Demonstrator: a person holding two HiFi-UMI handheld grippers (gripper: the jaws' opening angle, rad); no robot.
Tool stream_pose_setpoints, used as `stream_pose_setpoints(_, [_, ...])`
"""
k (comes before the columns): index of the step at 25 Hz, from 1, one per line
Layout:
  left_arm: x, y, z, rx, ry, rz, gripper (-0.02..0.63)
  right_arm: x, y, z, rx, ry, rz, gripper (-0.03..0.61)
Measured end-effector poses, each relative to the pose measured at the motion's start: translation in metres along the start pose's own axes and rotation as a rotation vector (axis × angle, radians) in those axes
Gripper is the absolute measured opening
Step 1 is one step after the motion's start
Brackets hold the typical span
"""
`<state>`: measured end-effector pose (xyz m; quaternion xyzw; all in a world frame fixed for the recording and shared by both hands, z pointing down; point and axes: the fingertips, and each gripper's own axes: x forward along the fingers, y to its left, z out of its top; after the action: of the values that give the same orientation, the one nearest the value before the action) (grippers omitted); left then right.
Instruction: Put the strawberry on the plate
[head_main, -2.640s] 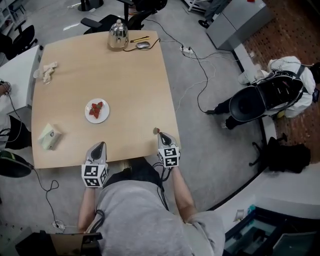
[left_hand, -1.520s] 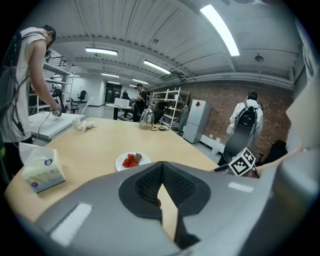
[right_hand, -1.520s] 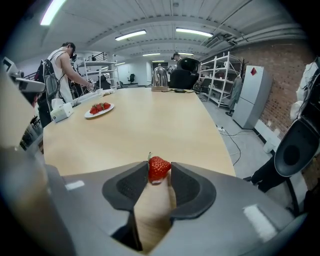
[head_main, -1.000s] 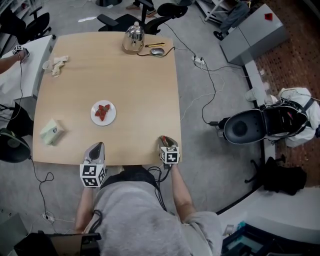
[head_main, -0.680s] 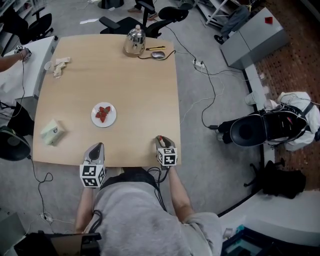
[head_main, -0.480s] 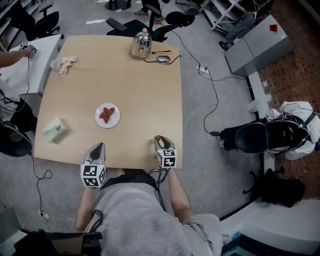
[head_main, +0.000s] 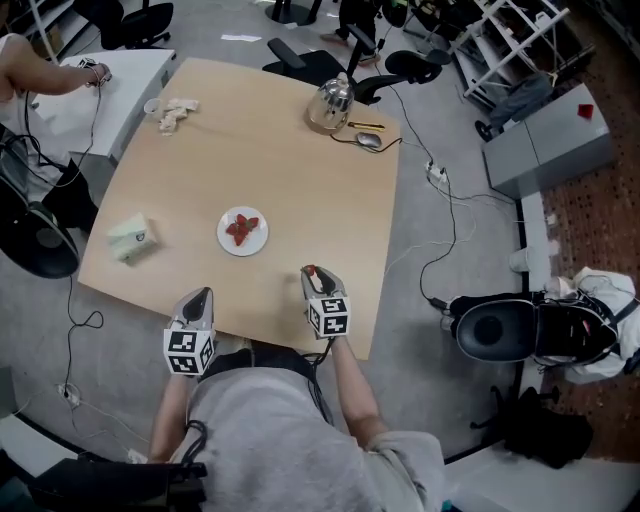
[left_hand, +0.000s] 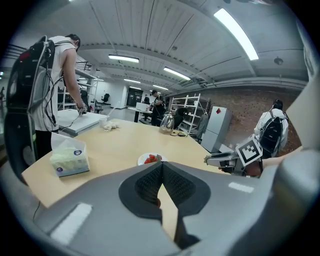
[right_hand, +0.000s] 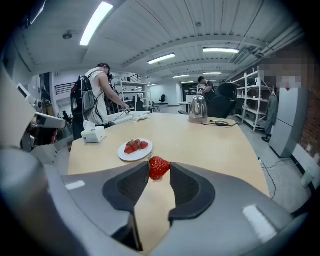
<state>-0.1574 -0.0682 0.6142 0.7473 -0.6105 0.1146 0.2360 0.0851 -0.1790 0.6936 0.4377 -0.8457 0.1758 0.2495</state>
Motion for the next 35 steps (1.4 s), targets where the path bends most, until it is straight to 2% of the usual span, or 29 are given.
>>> stream_pose_setpoints(8, [-0.017,0.029,-0.014,-0.051,0.005,0.096,0.018,0.044,0.039,0.031,-0.097,-0.012,0.117,0.141])
stream_pose_setpoints(15, [-0.032,0.047,-0.024,-0.088,0.009,0.166,0.018,0.074,0.061,0.042,-0.12,-0.004,0.18,0.141])
stream_pose_setpoints(25, [-0.044,0.063,-0.035,-0.141,0.015,0.248,0.018,0.119,0.085,0.038,-0.173,0.048,0.258,0.141])
stream_pose_setpoints(35, [-0.046,0.069,-0.04,-0.184,0.026,0.293,0.018,0.148,0.101,0.024,-0.232,0.104,0.305,0.141])
